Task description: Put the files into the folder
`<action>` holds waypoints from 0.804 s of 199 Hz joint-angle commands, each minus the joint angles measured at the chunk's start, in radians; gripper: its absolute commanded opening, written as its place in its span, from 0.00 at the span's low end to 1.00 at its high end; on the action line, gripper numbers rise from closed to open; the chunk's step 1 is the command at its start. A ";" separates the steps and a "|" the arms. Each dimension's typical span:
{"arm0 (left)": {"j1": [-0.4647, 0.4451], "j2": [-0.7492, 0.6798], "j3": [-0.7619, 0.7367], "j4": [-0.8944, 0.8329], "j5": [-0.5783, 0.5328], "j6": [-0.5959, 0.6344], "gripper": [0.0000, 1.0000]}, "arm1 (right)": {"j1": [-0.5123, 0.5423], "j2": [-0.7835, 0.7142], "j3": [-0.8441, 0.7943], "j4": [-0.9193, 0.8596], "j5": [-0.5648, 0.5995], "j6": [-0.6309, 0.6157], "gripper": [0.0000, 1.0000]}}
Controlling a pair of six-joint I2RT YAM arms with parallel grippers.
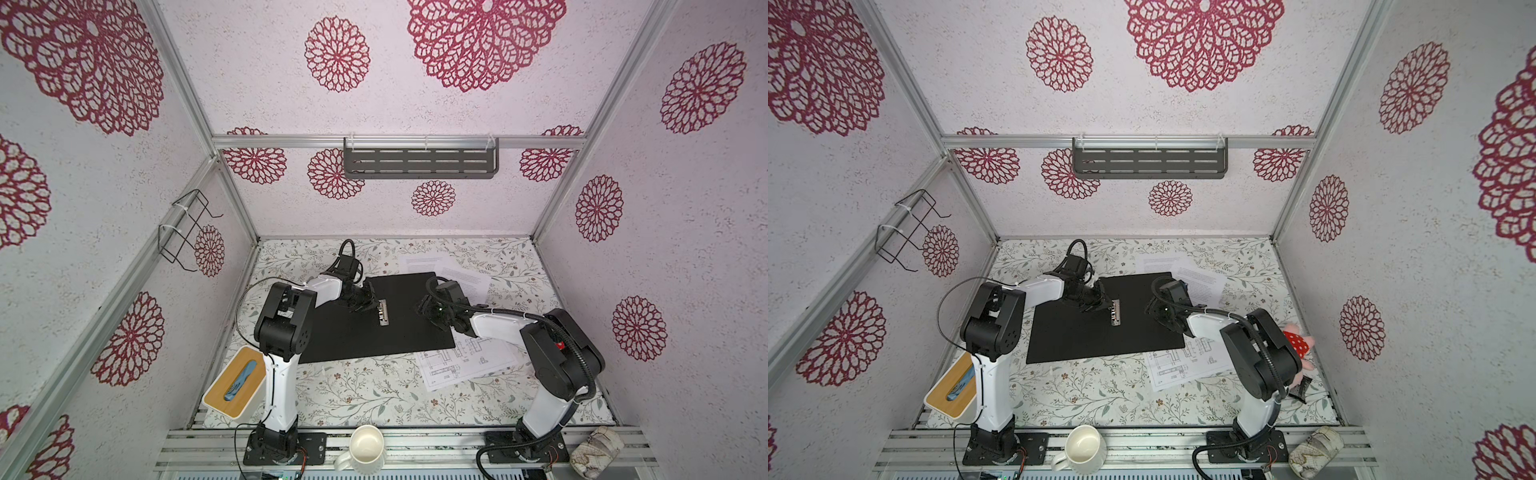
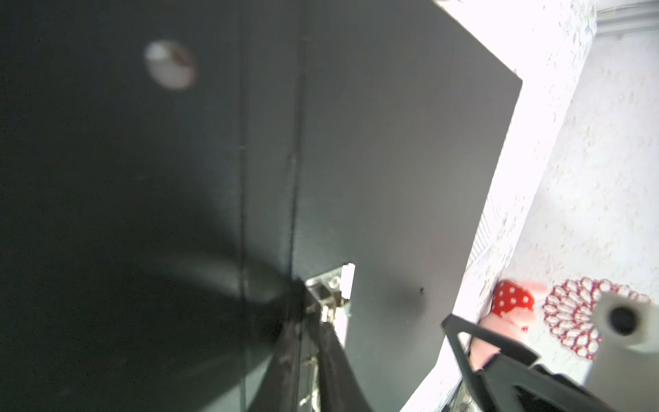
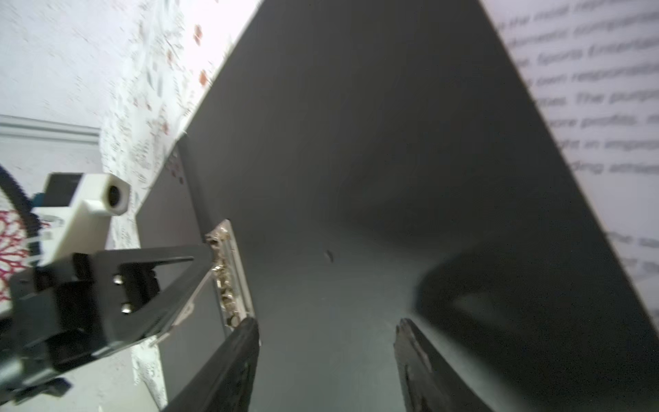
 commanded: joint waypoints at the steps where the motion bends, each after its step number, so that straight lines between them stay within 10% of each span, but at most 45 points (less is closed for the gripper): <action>1: 0.007 -0.011 -0.030 0.006 -0.034 -0.074 0.28 | -0.009 0.017 0.013 -0.014 -0.051 -0.051 0.64; 96: 0.011 -0.242 -0.189 0.105 -0.095 -0.296 1.00 | -0.042 0.021 0.094 -0.105 -0.144 -0.145 0.64; 160: -0.072 -0.406 -0.331 0.210 -0.066 -0.490 0.98 | -0.127 -0.019 0.102 -0.133 -0.232 -0.205 0.64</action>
